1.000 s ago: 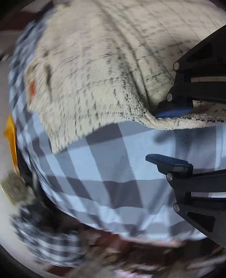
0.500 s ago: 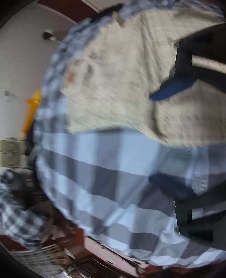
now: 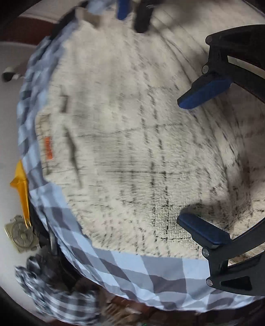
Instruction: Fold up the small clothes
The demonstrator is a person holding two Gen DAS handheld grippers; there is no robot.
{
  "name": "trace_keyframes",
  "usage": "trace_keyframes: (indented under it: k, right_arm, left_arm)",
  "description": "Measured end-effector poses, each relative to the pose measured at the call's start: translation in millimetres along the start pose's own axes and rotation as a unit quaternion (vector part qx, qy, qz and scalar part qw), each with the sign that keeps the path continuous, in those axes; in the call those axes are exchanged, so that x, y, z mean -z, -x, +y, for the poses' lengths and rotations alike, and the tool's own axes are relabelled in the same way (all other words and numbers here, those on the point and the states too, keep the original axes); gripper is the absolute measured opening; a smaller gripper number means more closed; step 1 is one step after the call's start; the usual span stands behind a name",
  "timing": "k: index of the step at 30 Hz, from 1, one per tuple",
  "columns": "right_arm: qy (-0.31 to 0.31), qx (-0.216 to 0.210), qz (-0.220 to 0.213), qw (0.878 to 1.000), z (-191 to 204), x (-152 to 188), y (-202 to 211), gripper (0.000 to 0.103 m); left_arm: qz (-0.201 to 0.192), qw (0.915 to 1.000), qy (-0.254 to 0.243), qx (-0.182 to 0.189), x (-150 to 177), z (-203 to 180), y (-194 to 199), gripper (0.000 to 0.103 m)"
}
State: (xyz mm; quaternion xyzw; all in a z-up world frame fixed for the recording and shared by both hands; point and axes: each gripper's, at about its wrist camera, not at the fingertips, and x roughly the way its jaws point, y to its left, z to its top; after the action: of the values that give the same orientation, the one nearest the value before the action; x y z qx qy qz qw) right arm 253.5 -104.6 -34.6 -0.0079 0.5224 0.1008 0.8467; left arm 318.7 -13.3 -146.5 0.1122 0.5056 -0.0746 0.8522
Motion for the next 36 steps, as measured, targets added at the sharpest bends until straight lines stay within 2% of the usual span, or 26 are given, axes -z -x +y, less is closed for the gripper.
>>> trace_keyframes:
  k: [1, 2, 4, 5, 7, 9, 11, 13, 15, 16, 18, 20, 22, 24, 26, 27, 29, 31, 34, 36]
  right_arm:
    - [-0.002, 0.024, 0.022, 0.999, -9.5, 1.0, -11.8, 0.087]
    - [-0.011, 0.047, 0.027, 0.998, -23.1, 3.0, -17.7, 0.086]
    - [-0.050, 0.057, -0.007, 0.997, -55.9, 8.3, -9.2, 0.085]
    - [-0.069, 0.048, -0.015, 0.996, -68.3, 9.5, -3.4, 0.072]
    - [-0.113, 0.023, -0.012, 0.993, -84.0, 9.2, 8.0, 0.061]
    - [-0.141, 0.016, -0.012, 0.990, -89.1, 10.8, 22.8, 0.062]
    - [-0.181, 0.001, -0.021, 0.983, -94.3, 17.8, 49.6, 0.064]
    - [-0.228, -0.048, -0.035, 0.972, -101.6, 33.4, 76.7, 0.065]
    - [-0.283, -0.110, -0.045, 0.952, -107.4, 51.0, 103.2, 0.073]
    - [-0.295, -0.126, -0.046, 0.946, -104.9, 56.0, 111.8, 0.082]
    - [-0.291, -0.164, -0.048, 0.941, -101.8, 80.9, 143.4, 0.083]
    - [-0.279, -0.173, -0.040, 0.944, -96.9, 99.7, 160.3, 0.083]
    - [-0.264, -0.178, -0.005, 0.948, -106.0, 124.2, 180.6, 0.083]
    - [-0.264, -0.161, 0.045, 0.950, -121.7, 143.2, 194.4, 0.083]
    - [-0.267, -0.138, 0.098, 0.949, -137.4, 153.8, 195.4, 0.083]
    - [-0.259, -0.120, 0.139, 0.948, -142.3, 169.2, 197.5, 0.083]
    - [-0.238, -0.108, 0.190, 0.946, -145.1, 183.4, 188.7, 0.083]
    - [-0.229, -0.109, 0.246, 0.935, -146.4, 210.3, 172.8, 0.083]
    - [-0.266, -0.132, 0.286, 0.911, -151.4, 241.6, 146.2, 0.083]
    - [-0.281, -0.136, 0.312, 0.897, -150.8, 258.8, 122.1, 0.083]
  left_arm:
    - [-0.013, 0.9999, 0.004, 0.004, 3.4, 5.0, 2.7, 0.103]
    - [-0.022, 0.9996, 0.016, -0.008, 6.4, 13.7, 5.8, 0.103]
    - [-0.016, 0.9961, 0.071, -0.050, 12.1, 46.5, 8.0, 0.103]
    - [-0.011, 0.9921, 0.113, -0.054, 17.6, 70.6, 10.7, 0.103]
    - [-0.006, 0.9838, 0.174, -0.043, 28.6, 105.1, 19.3, 0.103]
    - [0.001, 0.9752, 0.209, -0.071, 45.2, 131.4, 41.0, 0.103]
    - [0.005, 0.9760, 0.207, -0.068, 64.5, 141.3, 65.5, 0.103]
    - [0.024, 0.9798, 0.191, -0.054, 86.5, 141.6, 86.8, 0.103]
    - [0.051, 0.9835, 0.170, -0.034, 109.6, 135.8, 107.4, 0.103]
    - [0.064, 0.9849, 0.159, -0.026, 124.3, 129.0, 122.6, 0.103]
    - [0.083, 0.9861, 0.143, -0.014, 144.5, 114.1, 146.9, 0.103]
    - [0.091, 0.9876, 0.128, -0.005, 167.2, 99.7, 178.0, 0.103]
    - [0.084, 0.9894, 0.117, 0.013, 184.4, 85.0, 201.2, 0.103]
    - [0.069, 0.9900, 0.118, 0.037, 199.3, 73.9, 219.9, 0.103]
    - [0.082, 0.9886, 0.112, 0.058, 206.3, 63.4, 221.1, 0.103]
    - [0.091, 0.9881, 0.109, 0.058, 211.8, 59.0, 220.0, 0.103]
    - [0.110, 0.9879, 0.097, 0.051, 222.7, 50.8, 213.4, 0.103]
    - [0.150, 0.9840, 0.080, 0.052, 231.0, 43.8, 196.1, 0.103]
    - [0.191, 0.9776, 0.083, 0.034, 238.6, 41.7, 174.2, 0.103]
    - [0.210, 0.9720, 0.097, 0.043, 241.8, 42.7, 161.5, 0.103]
